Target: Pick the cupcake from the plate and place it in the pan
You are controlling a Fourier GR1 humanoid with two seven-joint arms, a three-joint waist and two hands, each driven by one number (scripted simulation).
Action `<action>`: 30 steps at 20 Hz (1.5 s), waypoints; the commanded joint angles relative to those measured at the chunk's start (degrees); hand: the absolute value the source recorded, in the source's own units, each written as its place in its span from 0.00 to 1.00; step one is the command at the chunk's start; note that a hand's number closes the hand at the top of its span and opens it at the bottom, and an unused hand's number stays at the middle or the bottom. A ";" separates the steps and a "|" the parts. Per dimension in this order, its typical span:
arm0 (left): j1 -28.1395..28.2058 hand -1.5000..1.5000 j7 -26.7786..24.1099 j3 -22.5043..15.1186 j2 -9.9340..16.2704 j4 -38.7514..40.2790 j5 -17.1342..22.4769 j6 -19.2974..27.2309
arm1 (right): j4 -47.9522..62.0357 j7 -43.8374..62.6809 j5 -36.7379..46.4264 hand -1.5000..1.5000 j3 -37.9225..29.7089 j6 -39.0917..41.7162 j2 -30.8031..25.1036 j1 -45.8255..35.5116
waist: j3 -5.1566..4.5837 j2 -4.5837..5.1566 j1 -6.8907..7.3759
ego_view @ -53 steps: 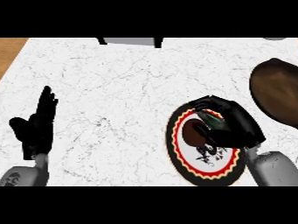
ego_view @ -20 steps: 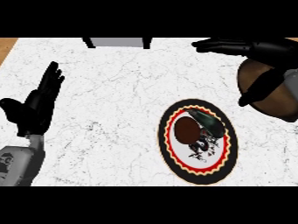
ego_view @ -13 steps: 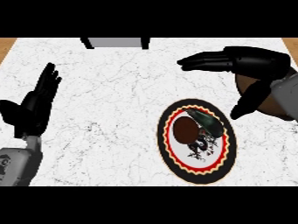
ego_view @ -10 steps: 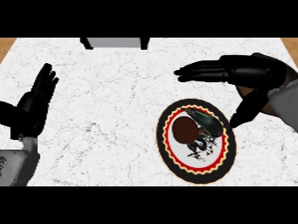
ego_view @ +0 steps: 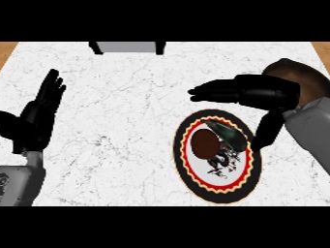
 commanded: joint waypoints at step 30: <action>-1.37 0.50 -2.03 4.48 -2.61 4.04 -3.52 -4.37 | 11.36 -2.36 33.20 0.00 7.93 -4.60 13.84 -0.32 | -0.02 0.13 0.19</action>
